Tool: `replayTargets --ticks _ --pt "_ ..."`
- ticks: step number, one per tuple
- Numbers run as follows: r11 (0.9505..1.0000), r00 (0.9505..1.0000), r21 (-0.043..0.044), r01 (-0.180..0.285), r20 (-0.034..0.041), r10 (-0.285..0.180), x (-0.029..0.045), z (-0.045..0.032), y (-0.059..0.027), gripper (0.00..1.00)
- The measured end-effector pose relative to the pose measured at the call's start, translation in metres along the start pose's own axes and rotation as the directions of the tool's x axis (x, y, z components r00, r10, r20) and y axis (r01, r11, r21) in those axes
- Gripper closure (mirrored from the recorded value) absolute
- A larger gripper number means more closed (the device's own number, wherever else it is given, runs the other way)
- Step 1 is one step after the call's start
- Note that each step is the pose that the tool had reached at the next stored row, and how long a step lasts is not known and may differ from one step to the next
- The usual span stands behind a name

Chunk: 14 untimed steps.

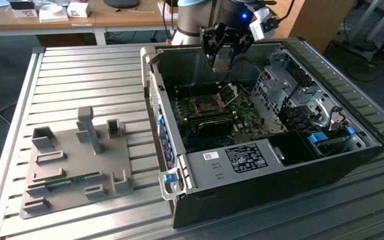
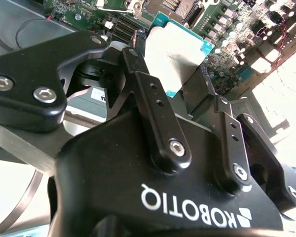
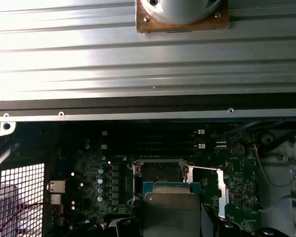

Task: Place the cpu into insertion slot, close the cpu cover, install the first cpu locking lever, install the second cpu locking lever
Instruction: 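Place the cpu into insertion slot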

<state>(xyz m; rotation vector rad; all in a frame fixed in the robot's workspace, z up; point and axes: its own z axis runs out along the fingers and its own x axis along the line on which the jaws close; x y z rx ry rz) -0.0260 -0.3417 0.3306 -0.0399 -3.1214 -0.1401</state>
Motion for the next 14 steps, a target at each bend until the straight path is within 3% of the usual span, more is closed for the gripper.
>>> replayTargets --ticks 14 --pt "1.0000 1.0000 -0.0006 0.000 0.0000 0.000 -0.0001 0.0026 -0.0002 0.46"
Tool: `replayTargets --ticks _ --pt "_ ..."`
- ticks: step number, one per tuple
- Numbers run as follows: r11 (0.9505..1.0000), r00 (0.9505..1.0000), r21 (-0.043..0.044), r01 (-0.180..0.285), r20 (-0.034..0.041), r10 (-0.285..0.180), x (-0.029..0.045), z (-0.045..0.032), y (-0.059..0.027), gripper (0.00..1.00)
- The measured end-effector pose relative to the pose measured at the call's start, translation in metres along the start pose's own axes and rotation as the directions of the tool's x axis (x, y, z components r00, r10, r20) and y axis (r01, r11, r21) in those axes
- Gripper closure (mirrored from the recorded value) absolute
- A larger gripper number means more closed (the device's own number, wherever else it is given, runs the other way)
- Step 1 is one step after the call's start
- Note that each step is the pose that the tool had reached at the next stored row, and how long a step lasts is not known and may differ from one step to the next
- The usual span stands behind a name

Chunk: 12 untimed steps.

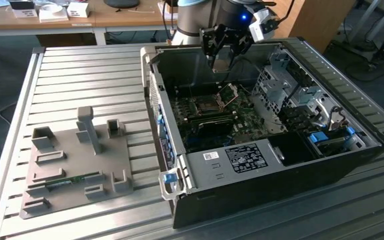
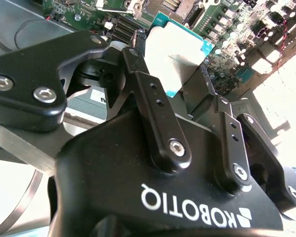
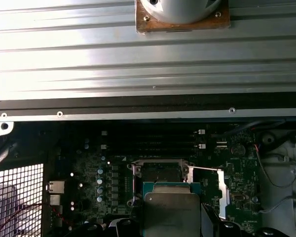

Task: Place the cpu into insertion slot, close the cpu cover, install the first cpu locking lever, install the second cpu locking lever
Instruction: 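Place the cpu into insertion slot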

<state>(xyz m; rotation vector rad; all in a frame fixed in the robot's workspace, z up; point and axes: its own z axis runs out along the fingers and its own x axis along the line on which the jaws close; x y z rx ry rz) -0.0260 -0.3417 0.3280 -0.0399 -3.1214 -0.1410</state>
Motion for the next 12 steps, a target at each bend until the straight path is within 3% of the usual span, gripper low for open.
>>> replayTargets --ticks 12 --pt "1.0000 1.0000 0.0001 0.000 -0.0001 0.000 0.0014 0.0028 -0.0003 0.46"
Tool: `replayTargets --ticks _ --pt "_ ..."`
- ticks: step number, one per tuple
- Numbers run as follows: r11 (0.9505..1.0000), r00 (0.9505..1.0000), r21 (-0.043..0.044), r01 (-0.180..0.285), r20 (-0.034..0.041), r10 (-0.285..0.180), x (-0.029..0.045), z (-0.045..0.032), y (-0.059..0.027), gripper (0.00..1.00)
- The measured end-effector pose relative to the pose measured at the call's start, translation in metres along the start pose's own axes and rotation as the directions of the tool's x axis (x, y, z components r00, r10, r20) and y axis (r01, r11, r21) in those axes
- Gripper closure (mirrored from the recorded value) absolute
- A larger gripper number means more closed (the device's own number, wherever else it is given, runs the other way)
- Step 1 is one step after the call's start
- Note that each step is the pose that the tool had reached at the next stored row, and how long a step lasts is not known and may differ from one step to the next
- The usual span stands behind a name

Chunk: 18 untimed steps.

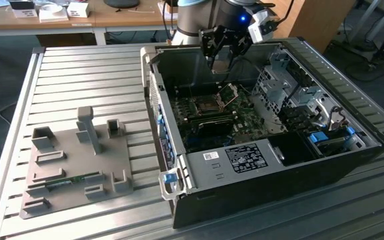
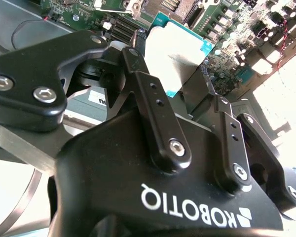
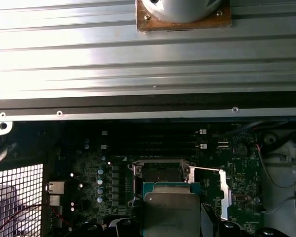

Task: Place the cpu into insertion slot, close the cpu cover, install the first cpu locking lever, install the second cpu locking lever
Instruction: 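Place the cpu into insertion slot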

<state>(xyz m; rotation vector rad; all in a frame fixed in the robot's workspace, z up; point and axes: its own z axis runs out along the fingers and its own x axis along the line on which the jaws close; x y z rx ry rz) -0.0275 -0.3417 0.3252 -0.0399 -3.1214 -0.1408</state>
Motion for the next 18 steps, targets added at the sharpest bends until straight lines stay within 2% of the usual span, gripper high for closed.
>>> replayTargets --ticks 18 --pt "1.0000 1.0000 -0.0002 0.000 0.0001 0.000 0.0002 0.0036 -0.0003 0.46"
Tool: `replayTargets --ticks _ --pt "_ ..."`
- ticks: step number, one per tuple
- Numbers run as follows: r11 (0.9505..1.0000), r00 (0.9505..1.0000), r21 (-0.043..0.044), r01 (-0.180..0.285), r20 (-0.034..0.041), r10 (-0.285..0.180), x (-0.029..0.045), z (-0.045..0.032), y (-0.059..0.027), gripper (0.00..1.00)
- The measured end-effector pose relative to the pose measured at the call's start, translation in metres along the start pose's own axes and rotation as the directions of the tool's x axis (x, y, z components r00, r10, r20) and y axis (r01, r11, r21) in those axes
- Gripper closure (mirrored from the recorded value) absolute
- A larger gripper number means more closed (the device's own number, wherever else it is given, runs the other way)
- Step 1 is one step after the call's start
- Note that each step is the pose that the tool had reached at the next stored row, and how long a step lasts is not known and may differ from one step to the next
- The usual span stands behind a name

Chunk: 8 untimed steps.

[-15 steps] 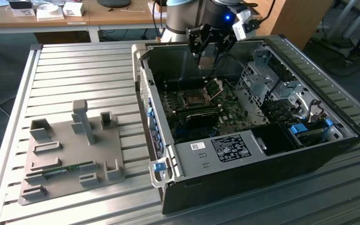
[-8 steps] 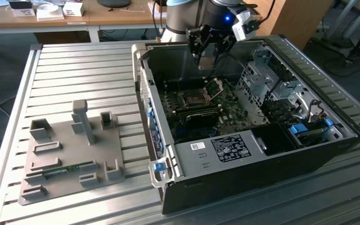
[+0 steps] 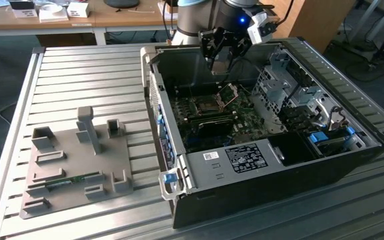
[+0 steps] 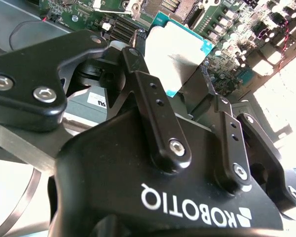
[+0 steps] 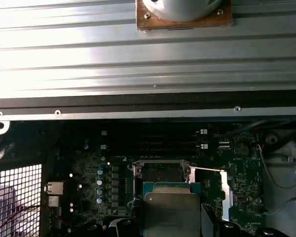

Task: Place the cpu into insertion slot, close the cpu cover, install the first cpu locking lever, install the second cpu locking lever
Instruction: 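Place the cpu into insertion slot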

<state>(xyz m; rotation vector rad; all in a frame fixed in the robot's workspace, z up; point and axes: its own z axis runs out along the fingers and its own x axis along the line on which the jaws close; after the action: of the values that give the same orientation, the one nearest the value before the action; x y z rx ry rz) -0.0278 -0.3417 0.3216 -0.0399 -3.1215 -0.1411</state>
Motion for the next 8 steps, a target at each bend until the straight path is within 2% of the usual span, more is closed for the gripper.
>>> replayTargets --ticks 8 --pt "1.0000 1.0000 0.0000 0.000 -0.0001 0.000 0.0000 0.0021 -0.0002 0.46"
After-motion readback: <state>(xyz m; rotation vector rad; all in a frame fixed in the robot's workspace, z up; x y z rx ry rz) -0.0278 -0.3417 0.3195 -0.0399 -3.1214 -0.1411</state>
